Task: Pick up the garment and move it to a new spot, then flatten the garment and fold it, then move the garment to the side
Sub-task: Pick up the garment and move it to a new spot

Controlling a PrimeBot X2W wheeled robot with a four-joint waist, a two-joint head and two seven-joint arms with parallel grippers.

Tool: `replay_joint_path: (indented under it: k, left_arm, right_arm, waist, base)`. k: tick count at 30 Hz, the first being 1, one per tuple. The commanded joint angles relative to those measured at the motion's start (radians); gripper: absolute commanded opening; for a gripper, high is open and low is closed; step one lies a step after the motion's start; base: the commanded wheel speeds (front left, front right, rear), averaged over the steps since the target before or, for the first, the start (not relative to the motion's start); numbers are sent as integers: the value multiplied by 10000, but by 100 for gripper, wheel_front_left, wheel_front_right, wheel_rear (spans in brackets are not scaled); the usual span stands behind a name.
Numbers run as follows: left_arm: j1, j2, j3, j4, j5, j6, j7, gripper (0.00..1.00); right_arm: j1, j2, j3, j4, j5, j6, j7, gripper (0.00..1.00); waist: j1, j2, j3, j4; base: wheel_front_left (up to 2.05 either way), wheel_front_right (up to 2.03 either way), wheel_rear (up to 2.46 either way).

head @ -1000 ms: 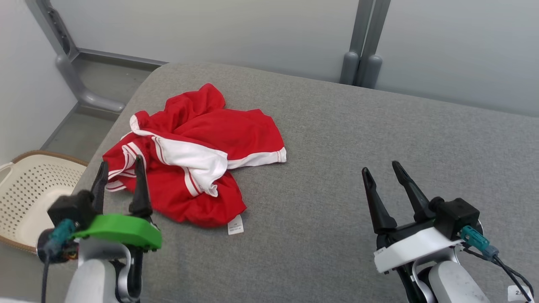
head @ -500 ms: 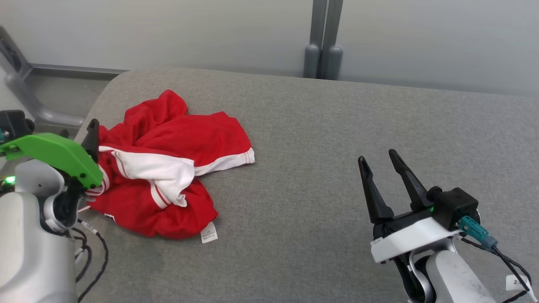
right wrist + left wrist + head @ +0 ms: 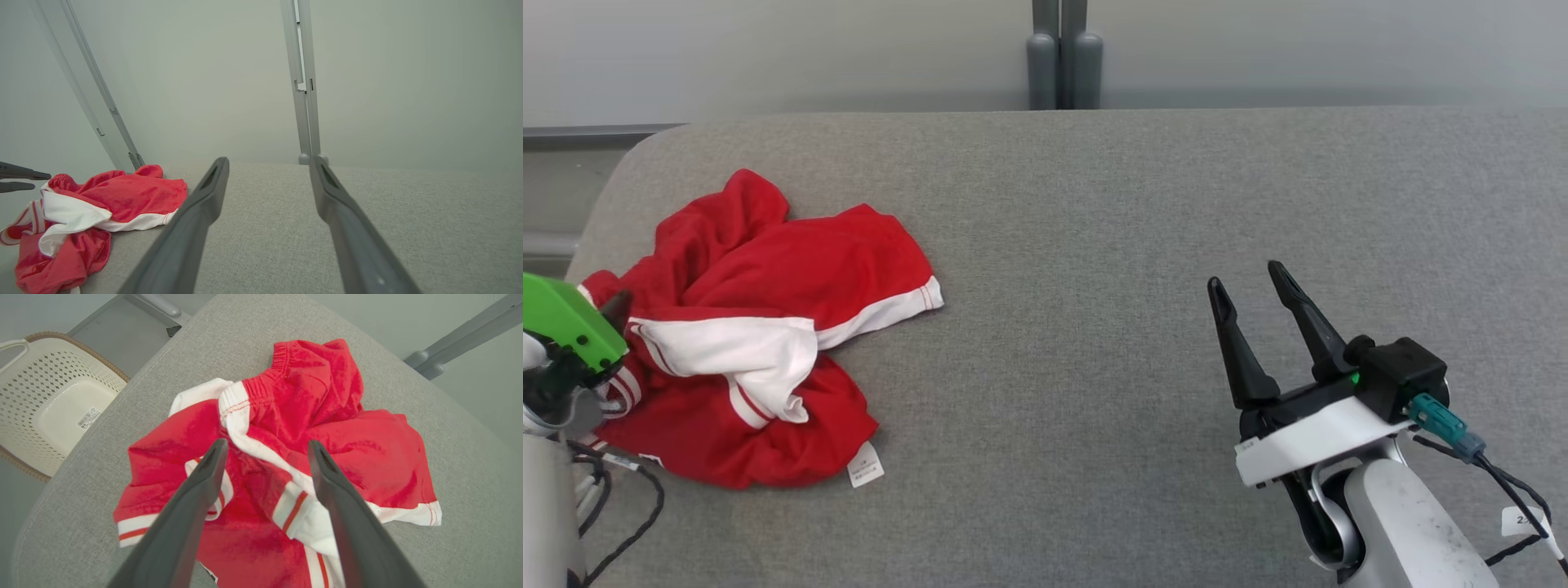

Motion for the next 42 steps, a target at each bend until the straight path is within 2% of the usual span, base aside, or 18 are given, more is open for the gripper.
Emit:
replay_joint_path:
  k: [1, 6, 14, 15, 17, 26, 33, 42]
  left_arm:
    - [-253, 187, 70, 267, -54, 116, 14, 100]
    - [-535, 590, 185, 1010, -22, 330, 71, 100]
    - [-641, 931, 241, 1848, 35, 259, -644, 100]
    - [-640, 960, 232, 1970, 55, 238, -738, 45]
    - [-650, 992, 188, 2152, 101, 176, -916, 0]
    - [-950, 953, -264, 2422, 421, -275, -1697, 0]
    - [-1329, 961, -893, 1969, 739, -817, -2031, 0]
    - [-1855, 170, -2020, 314, 578, -1255, -1766, 0]
  right_arm:
    - [-186, -65, 32, -10, 23, 4, -29, 100]
    - [-305, -125, 103, -2, 29, 4, -29, 100]
    - [-365, -179, 181, 54, 76, 4, -29, 100]
    - [-348, -177, 189, 75, 82, 4, -29, 100]
    - [-298, -170, 191, 91, 86, 4, -29, 100]
    - [-78, -67, 188, 174, 146, 4, -29, 100]
    - [37, 22, 160, 245, 199, 4, -29, 100]
    - [249, 160, -41, 198, 224, 4, -29, 100]
  waist:
    - [0, 0, 321, -369]
    - [0, 0, 538, -691]
    - [0, 0, 565, -1004]
    - [0, 0, 513, -1019]
    - [0, 0, 415, -1020]
    - [0, 0, -4, -816]
    - [0, 0, -379, -758]
    - [0, 0, -773, -1267]
  base:
    - [0, 0, 0]
    - [0, 0, 0]
    - [0, 0, 0]
    - [0, 0, 0]
    - [0, 0, 0]
    - [0, 0, 0]
    - [0, 0, 0]
    - [0, 0, 0]
